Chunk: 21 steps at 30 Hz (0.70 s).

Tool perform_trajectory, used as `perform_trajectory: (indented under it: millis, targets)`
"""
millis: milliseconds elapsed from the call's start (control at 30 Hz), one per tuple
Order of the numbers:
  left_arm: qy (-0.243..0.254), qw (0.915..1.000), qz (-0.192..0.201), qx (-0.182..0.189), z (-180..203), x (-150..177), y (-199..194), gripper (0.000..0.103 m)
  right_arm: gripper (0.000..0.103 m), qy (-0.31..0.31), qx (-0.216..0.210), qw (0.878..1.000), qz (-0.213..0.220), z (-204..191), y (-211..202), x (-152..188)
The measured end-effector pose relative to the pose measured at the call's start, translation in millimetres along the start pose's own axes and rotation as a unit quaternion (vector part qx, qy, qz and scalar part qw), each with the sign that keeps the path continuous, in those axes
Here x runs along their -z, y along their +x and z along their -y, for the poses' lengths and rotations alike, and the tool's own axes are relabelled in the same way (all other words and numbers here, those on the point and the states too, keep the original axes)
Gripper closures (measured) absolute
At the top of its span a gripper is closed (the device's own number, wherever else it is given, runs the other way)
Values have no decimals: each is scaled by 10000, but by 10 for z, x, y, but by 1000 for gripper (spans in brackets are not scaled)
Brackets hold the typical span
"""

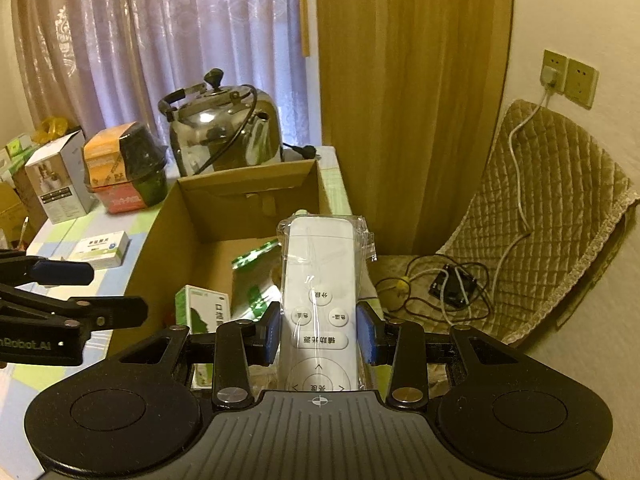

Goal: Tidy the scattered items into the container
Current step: 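Lower the bagged rack into the box and open the left tool, then lower the bagged remote into the box and open the right tool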

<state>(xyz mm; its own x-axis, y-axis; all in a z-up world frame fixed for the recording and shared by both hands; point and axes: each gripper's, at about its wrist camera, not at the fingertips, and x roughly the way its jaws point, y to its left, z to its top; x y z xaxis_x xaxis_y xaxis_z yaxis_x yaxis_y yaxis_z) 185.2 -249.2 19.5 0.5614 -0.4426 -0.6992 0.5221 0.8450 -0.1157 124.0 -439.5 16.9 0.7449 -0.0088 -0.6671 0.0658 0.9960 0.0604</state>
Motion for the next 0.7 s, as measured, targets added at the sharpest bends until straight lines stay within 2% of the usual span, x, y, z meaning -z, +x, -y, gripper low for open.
perform_trajectory:
  millis: [700]
  targets:
    - [-318, 9994, -14, -121, -306, 228, -161, 25, 61, -487, -211, 9986, -50, -380, 325, -173]
